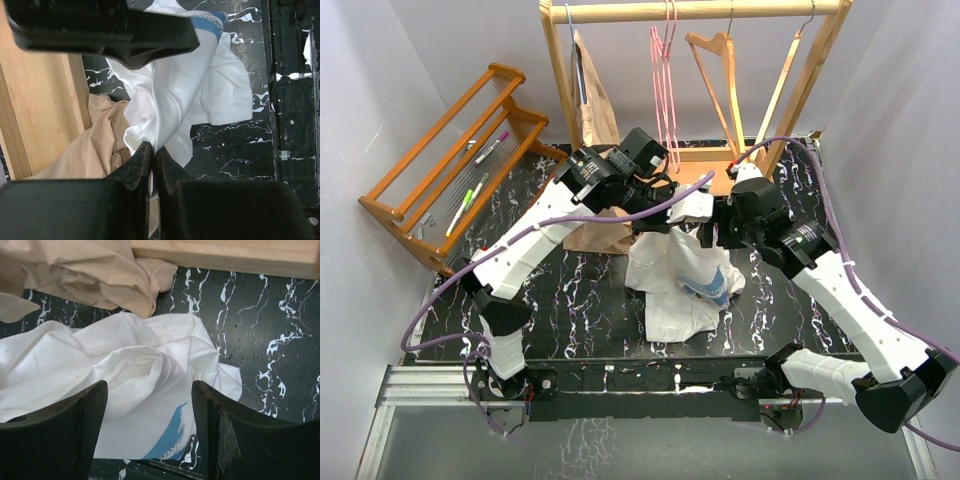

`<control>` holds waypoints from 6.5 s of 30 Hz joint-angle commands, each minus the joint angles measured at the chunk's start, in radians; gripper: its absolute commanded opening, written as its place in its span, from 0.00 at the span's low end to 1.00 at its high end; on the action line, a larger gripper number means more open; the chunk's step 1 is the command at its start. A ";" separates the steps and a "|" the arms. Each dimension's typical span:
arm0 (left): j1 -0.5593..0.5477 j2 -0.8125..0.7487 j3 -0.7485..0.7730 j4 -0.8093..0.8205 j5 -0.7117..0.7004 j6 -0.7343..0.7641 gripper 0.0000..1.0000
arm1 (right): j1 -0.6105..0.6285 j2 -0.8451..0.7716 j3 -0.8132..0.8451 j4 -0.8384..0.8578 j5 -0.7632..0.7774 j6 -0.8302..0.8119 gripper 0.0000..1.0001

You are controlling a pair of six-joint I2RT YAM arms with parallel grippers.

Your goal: Place the t-shirt on the hanger

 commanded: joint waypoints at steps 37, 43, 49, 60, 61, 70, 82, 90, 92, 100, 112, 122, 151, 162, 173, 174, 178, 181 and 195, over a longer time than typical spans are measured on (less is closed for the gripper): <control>0.198 -0.075 -0.558 0.411 0.392 -0.775 0.94 | -0.004 -0.091 -0.151 -0.125 0.127 0.156 0.08; 0.154 -0.114 -0.599 0.413 0.308 -0.844 0.89 | -0.004 -0.079 -0.152 -0.127 0.144 0.155 0.08; 0.060 -0.141 -0.646 0.418 0.120 -0.895 0.69 | -0.004 -0.004 -0.129 -0.080 0.189 0.154 0.08; -0.023 -0.119 -0.666 0.398 -0.083 -0.946 0.55 | -0.004 0.074 -0.088 -0.001 0.255 0.175 0.08; -0.026 -0.113 -0.665 0.397 -0.096 -0.947 0.54 | -0.003 0.080 -0.083 0.002 0.254 0.177 0.08; -0.078 -0.090 -0.676 0.406 -0.148 -0.962 0.54 | -0.004 0.115 -0.062 0.022 0.262 0.172 0.08; -0.100 -0.009 -0.660 0.462 -0.160 -1.017 0.51 | -0.003 0.066 -0.096 0.016 0.256 0.195 0.08; -0.094 -0.213 -0.849 0.671 -0.090 -0.851 0.59 | -0.003 0.043 -0.113 0.010 0.241 0.199 0.08; -0.077 -0.250 -0.855 0.671 -0.044 -0.800 0.63 | -0.004 0.035 -0.120 0.010 0.238 0.200 0.08; -0.019 -0.451 -1.025 0.753 0.094 -0.516 0.75 | -0.003 0.020 -0.129 0.001 0.236 0.202 0.08; 0.032 -0.465 -1.230 0.999 0.200 -0.229 0.75 | -0.004 0.015 -0.118 -0.003 0.231 0.196 0.08; -0.015 -0.449 -1.332 1.147 0.126 -0.145 0.67 | -0.004 0.005 -0.126 0.000 0.231 0.204 0.08; -0.135 -0.426 -1.493 1.343 -0.056 -0.222 0.44 | -0.004 -0.010 -0.140 0.012 0.225 0.218 0.08; -0.135 -0.402 -1.469 1.351 -0.104 -0.231 0.14 | -0.003 -0.022 -0.140 0.007 0.231 0.220 0.08; -0.113 -0.542 -1.325 1.121 -0.183 -0.221 0.00 | -0.004 -0.040 -0.089 -0.067 0.246 0.225 0.08; -0.097 -0.556 -1.274 1.060 -0.176 -0.206 0.00 | -0.004 -0.044 -0.074 -0.090 0.249 0.225 0.08; -0.015 -0.565 -1.016 0.807 -0.143 -0.185 0.00 | -0.003 -0.071 -0.031 -0.158 0.250 0.235 0.08; 0.023 -0.544 -0.842 0.642 -0.129 -0.156 0.00 | -0.003 -0.087 -0.001 -0.197 0.242 0.250 0.08; 0.035 -0.256 -0.132 0.285 -0.223 -0.055 0.00 | -0.004 0.083 0.607 -0.352 0.345 0.121 0.08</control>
